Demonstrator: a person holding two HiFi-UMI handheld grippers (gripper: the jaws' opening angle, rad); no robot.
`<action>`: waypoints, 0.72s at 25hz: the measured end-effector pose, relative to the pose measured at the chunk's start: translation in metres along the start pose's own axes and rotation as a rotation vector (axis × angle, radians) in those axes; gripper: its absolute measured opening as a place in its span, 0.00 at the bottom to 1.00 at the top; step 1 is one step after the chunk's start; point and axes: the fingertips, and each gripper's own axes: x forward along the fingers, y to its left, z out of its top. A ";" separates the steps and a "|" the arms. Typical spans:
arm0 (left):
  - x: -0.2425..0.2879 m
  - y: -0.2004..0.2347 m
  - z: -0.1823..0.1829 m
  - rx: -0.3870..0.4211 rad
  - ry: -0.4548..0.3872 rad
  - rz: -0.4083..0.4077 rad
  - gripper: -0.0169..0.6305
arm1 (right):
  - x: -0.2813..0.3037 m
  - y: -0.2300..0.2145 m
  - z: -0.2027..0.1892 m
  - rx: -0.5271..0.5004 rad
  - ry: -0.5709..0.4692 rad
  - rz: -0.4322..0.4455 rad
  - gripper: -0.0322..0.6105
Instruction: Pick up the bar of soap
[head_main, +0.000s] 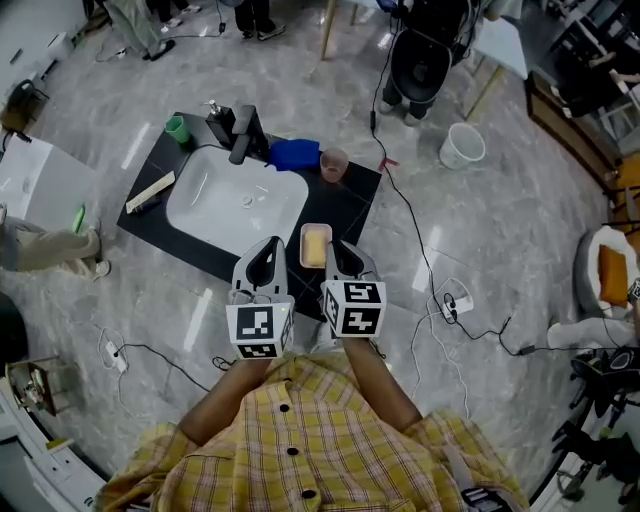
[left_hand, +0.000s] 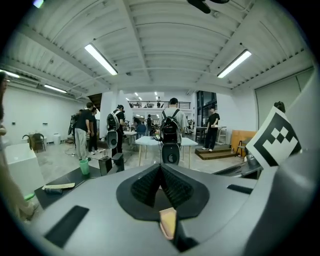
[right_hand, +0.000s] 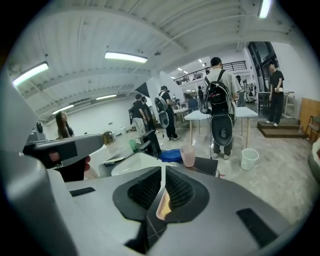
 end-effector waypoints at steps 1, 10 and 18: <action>0.007 0.003 0.001 0.004 0.000 -0.017 0.04 | 0.009 0.000 0.000 0.000 0.011 -0.014 0.08; 0.062 0.020 0.005 -0.003 0.012 -0.131 0.04 | 0.072 0.002 -0.021 0.005 0.145 -0.051 0.11; 0.092 0.025 -0.006 -0.021 0.052 -0.192 0.04 | 0.114 -0.007 -0.079 0.067 0.335 -0.043 0.27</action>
